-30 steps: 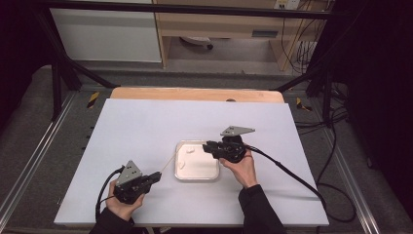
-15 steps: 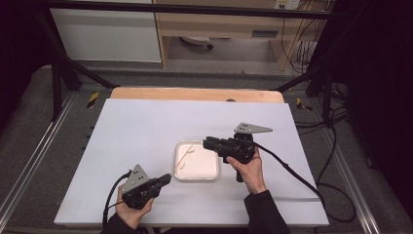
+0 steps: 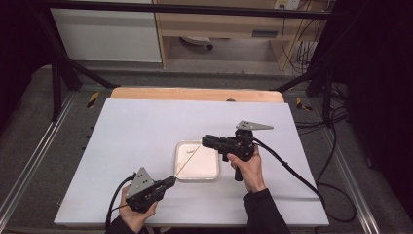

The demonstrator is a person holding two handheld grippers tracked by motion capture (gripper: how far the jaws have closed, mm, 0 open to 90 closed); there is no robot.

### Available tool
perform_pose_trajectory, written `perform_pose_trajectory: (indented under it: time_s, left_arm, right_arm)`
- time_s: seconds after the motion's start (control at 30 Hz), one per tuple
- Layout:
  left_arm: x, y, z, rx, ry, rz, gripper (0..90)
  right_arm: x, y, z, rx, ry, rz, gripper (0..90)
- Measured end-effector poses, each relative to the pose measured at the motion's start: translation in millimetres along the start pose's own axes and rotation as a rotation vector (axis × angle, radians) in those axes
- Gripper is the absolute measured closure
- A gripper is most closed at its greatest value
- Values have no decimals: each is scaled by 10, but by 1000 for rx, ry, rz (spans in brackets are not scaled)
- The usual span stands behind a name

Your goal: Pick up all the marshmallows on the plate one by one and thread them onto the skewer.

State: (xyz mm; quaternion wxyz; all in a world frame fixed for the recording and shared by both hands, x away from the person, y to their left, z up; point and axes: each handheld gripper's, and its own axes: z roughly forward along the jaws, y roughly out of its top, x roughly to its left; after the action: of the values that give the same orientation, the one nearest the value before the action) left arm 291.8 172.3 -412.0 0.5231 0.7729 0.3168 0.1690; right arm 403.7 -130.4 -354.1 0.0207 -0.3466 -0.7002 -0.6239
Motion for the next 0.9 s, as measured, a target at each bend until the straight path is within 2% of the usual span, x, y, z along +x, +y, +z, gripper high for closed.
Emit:
perform_pose_trajectory:
  time_s: [0.6, 0.9]
  left_arm:
    - [-22, 2, -19, -20, -4, 19, 890]
    - [-17, -16, -2, 4, -5, 41, 891]
  right_arm:
    - [-6, -35, 60, 9, 75, 66, 772]
    - [8, -69, 77, 35, 115, 79, 802]
